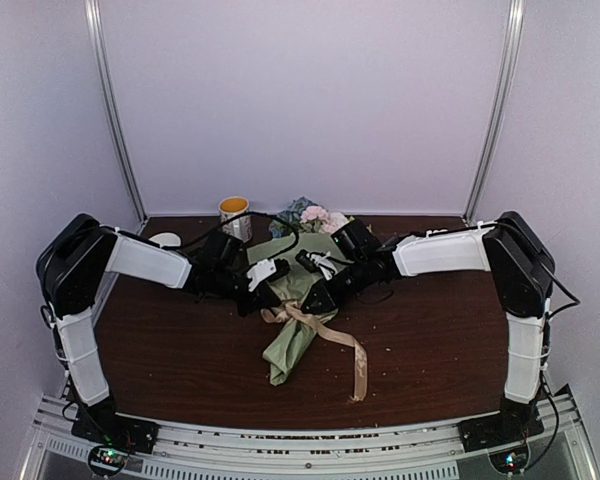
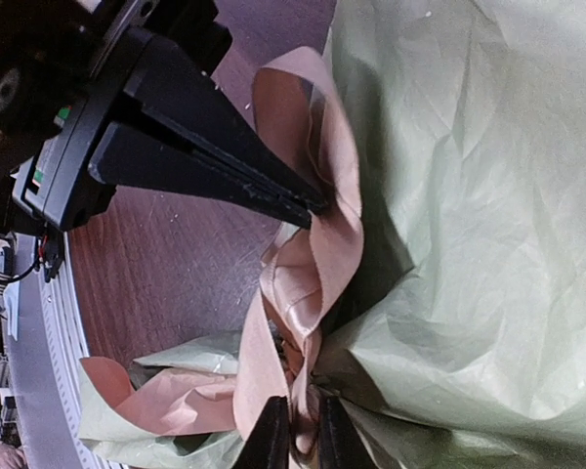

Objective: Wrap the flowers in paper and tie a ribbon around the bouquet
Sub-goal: Cross the half-tied ribbon over the folded bouquet.

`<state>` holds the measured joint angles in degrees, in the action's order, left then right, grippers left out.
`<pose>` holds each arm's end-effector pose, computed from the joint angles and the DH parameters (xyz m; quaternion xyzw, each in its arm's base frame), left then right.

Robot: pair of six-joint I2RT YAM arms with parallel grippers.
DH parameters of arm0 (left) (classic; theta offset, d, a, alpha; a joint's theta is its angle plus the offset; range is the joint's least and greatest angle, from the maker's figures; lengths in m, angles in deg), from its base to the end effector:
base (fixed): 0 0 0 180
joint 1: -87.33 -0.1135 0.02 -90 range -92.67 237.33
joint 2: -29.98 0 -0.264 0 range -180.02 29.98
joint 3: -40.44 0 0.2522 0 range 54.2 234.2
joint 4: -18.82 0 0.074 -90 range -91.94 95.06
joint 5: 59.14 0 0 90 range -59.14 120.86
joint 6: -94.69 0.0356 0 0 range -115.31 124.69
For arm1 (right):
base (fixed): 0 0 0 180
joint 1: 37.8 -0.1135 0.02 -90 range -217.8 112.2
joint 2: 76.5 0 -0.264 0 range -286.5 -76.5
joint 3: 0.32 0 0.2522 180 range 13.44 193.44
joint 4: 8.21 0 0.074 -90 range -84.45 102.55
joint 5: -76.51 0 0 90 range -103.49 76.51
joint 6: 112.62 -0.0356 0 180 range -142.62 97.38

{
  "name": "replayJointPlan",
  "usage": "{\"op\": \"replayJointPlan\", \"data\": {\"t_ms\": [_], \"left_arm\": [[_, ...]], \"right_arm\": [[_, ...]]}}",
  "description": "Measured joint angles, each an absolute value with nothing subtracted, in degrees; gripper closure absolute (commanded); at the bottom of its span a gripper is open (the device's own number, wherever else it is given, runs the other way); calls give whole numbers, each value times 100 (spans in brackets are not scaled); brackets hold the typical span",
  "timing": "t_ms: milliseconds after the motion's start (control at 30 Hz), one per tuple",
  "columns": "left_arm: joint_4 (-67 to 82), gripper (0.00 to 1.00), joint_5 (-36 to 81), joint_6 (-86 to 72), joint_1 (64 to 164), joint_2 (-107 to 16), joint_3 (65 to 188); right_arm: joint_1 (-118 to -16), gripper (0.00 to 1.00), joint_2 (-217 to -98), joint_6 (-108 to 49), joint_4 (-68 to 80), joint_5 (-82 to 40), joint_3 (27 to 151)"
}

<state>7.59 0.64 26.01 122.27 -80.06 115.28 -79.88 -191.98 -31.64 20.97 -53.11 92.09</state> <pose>0.3084 -0.2373 0.1402 0.5080 0.7450 -0.2828 0.3271 0.3022 0.3035 0.1728 -0.3584 0.8222 0.4206 0.1363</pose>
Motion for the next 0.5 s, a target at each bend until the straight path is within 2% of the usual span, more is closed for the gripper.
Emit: {"op": "replayJointPlan", "data": {"t_ms": [133, 367, 500], "left_arm": [[752, 100, 64, 2601, 12227, -7940, 11423], [757, 100, 60, 2599, 12227, -7822, 11309], [759, 100, 53, 2599, 12227, -7731, 11198]], "right_arm": [[-7988, 95, -19198, -3207, 2097, -5308, 9212], [-7988, 93, -19198, -3212, 2095, -5304, 9212], [-7977, 88, -19198, -3234, 2090, -5300, 9212]]}}
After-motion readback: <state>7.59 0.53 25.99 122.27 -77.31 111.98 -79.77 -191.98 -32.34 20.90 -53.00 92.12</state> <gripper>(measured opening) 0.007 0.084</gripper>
